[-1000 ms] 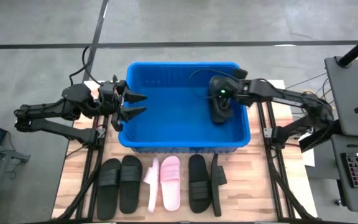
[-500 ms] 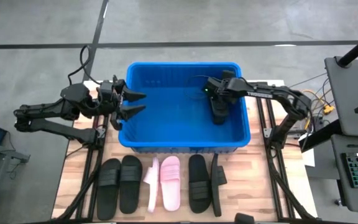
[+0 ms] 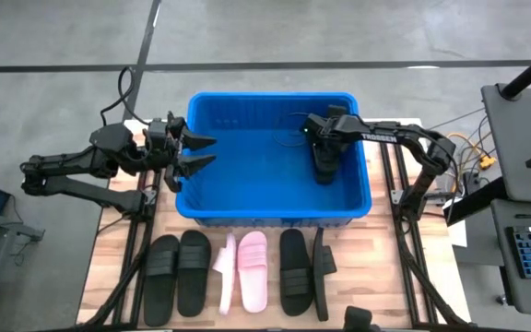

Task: Pick and place slides into bin
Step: Put the black slide into the bin, then put the right pink slide into the bin

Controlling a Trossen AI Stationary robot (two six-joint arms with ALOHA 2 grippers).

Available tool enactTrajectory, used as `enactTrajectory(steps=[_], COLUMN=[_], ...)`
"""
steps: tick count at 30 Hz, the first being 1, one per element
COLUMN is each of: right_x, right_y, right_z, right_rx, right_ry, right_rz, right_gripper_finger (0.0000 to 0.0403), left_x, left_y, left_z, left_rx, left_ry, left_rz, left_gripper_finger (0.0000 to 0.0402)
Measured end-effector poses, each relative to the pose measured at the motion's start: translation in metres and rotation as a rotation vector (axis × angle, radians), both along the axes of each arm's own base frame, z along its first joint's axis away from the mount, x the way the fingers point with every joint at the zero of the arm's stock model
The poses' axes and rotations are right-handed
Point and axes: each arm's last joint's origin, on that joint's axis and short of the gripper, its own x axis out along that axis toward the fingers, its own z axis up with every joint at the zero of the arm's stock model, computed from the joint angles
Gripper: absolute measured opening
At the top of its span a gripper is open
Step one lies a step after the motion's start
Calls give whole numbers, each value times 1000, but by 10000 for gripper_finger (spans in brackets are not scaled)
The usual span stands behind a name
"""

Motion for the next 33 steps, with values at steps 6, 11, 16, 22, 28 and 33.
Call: enactTrajectory(steps=[6,11,16,22,28,33], right_x=[-2,-3,-2,-5,-11,-15], right_y=[-1,-2,-2,0,5,12], right_z=[-4,-4,-3,-2,6,20], right_rx=[6,16,23,46,49,36], right_ry=[4,17,17,60,44,28], right_rz=[11,30,35,60,21,39], right_gripper_finger=[16,44,95,170,231,266], left_x=[0,1,1,1,1,1], left_y=[0,0,0,0,0,1], left_z=[0,0,0,0,0,0], left_rx=[0,0,0,0,-1,-4], left_ry=[0,2,3,3,2,2], left_rz=[0,0,0,0,7,25], left_gripper_finger=[222,222,222,222,222,222])
